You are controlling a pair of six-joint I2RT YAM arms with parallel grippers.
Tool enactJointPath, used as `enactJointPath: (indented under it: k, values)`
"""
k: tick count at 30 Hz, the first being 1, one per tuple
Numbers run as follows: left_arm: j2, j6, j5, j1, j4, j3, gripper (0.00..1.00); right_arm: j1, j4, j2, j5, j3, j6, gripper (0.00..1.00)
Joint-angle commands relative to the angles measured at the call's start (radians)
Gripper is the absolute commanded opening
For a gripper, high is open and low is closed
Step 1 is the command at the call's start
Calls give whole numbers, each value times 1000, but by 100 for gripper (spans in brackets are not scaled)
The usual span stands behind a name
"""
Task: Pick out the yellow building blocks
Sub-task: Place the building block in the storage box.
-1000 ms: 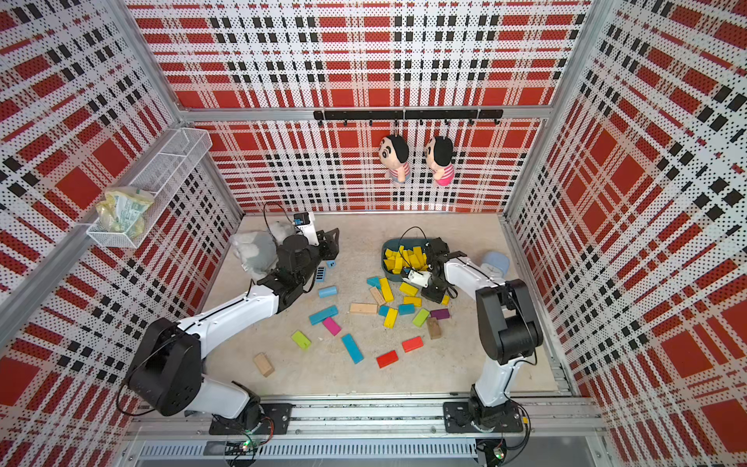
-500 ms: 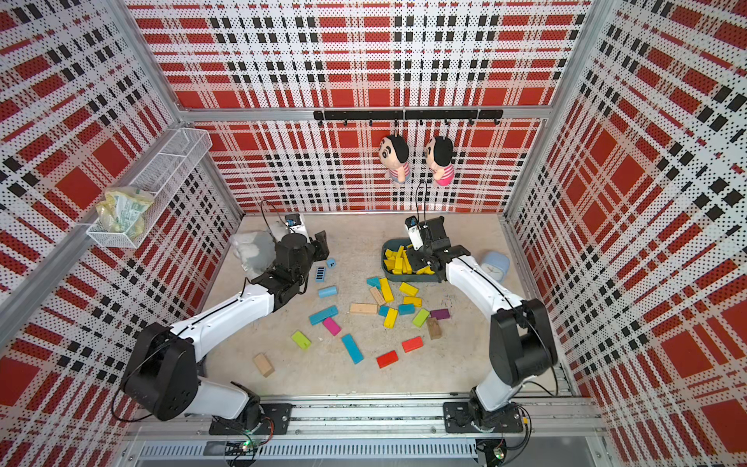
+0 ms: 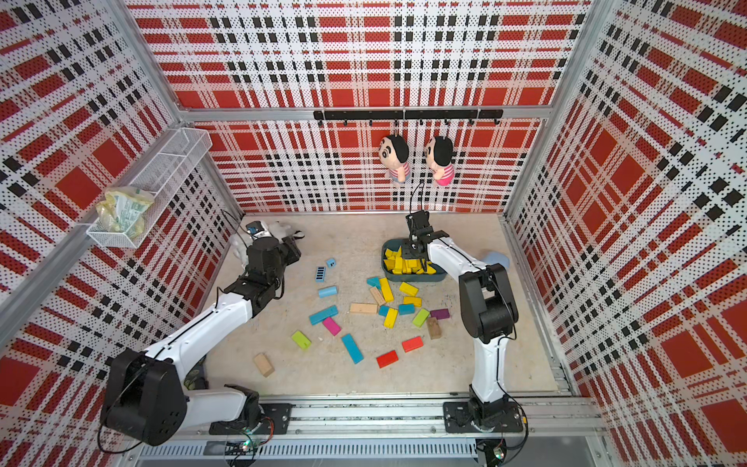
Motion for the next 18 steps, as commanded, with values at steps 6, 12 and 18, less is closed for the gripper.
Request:
enactJointPath:
  k: [6,12,18]
  values:
    - [-64,-32,69,31,-7,-43,69,-6,-25,19,22,31,2,41]
    - [-73,45,95,128,-38,-11,98,-7,-40,-42,11,22,-16,57]
    - [-91,-5,66,225,-53,-5,98,34,-67,-178,-1,-77,-35,58]
